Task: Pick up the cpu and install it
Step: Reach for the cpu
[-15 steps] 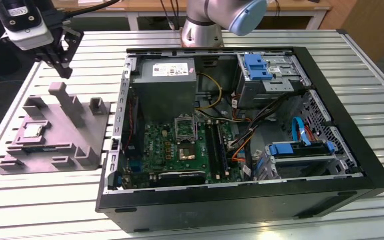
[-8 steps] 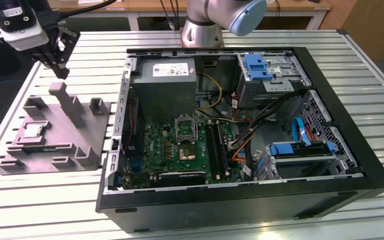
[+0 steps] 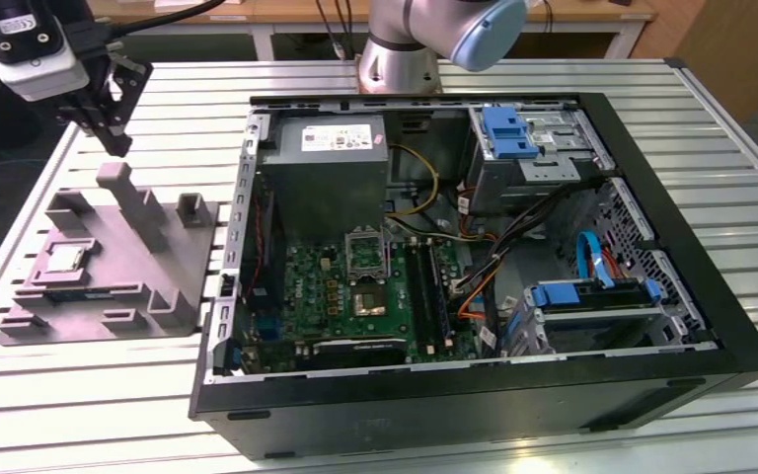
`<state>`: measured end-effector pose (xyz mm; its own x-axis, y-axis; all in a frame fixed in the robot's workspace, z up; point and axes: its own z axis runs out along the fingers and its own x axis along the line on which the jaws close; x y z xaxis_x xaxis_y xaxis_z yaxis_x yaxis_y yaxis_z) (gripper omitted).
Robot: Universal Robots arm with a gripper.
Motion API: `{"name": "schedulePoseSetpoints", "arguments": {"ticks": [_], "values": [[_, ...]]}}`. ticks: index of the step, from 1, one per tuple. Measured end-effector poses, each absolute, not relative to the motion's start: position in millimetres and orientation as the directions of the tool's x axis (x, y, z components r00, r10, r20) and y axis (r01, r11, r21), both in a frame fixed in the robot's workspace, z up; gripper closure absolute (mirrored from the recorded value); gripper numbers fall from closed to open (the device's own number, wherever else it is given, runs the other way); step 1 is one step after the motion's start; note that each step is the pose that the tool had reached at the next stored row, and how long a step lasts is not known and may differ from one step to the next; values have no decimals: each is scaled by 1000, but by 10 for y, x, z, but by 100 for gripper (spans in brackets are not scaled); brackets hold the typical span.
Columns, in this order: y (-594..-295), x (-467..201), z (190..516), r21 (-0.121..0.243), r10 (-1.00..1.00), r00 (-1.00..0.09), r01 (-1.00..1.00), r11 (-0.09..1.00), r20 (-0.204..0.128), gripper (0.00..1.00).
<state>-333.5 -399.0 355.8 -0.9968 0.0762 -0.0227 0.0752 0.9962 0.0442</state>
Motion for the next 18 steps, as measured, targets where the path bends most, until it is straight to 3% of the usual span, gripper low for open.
{"name": "schedulePoseSetpoints", "arguments": {"ticks": [18], "values": [[-3990,-3432,3551,44,76,-997,75,996,-23,89]]}}
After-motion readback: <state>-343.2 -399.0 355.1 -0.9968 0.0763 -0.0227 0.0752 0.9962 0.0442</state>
